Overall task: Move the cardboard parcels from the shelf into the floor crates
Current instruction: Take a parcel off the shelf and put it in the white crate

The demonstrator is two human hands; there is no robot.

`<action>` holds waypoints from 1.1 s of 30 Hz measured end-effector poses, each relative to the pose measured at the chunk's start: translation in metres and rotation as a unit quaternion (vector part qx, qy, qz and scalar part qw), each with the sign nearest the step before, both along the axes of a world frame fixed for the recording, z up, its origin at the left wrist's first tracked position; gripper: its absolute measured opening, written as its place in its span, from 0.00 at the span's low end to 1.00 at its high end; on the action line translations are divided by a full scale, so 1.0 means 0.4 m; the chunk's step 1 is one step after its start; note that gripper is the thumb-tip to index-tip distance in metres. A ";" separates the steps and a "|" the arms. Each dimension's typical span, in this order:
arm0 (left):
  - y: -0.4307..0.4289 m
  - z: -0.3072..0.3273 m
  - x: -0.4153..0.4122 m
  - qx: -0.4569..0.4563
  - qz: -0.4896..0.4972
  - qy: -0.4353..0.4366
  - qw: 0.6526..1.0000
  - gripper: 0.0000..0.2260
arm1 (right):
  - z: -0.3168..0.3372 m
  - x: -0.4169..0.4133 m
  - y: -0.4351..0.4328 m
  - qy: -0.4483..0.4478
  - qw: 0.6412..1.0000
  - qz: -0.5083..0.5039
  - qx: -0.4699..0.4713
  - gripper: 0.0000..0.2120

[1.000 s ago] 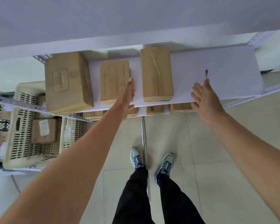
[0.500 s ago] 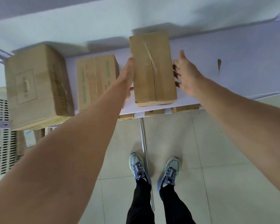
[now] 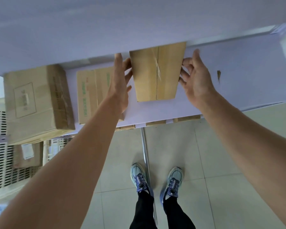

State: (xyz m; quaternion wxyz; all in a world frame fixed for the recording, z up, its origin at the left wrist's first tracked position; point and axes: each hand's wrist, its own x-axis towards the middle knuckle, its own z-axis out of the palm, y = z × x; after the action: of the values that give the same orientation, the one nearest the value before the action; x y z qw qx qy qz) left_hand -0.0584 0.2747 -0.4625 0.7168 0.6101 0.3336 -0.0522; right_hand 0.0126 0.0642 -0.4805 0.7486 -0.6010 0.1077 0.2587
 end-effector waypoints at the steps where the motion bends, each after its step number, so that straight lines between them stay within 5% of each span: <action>1: -0.005 -0.001 -0.011 -0.004 -0.003 -0.004 1.000 0.36 | -0.001 -0.010 -0.004 -0.006 1.000 -0.002 0.003 0.29; 7: -0.023 -0.016 -0.070 -0.025 0.018 0.007 1.000 0.32 | -0.020 -0.069 -0.013 0.009 1.000 -0.011 -0.021 0.25; 10: -0.037 -0.025 -0.103 -0.043 0.022 0.016 0.999 0.26 | -0.028 -0.089 -0.024 0.030 0.998 0.016 -0.048 0.31; 15: -0.044 -0.016 -0.123 -0.056 -0.005 0.039 0.998 0.35 | -0.012 -0.107 -0.026 0.076 0.994 0.031 -0.072 0.34; 20: -0.045 0.005 -0.138 -0.073 0.012 0.025 0.997 0.34 | 0.003 -0.117 -0.027 0.083 0.995 -0.015 -0.059 0.21; 25: -0.058 0.000 -0.164 -0.107 0.018 -0.005 0.994 0.34 | 0.014 -0.148 -0.033 0.097 0.995 -0.012 -0.004 0.33; 33: -0.099 -0.048 -0.220 -0.119 -0.011 -0.001 0.993 0.30 | -0.043 -0.204 -0.038 0.085 0.996 0.008 0.011 0.32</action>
State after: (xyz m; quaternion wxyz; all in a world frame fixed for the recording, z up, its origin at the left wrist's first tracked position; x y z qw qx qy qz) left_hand -0.1464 0.2351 -0.4816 0.7838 0.5242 0.3180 -0.0985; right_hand -0.0688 0.0491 -0.4979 0.7414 -0.5693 0.1632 0.3157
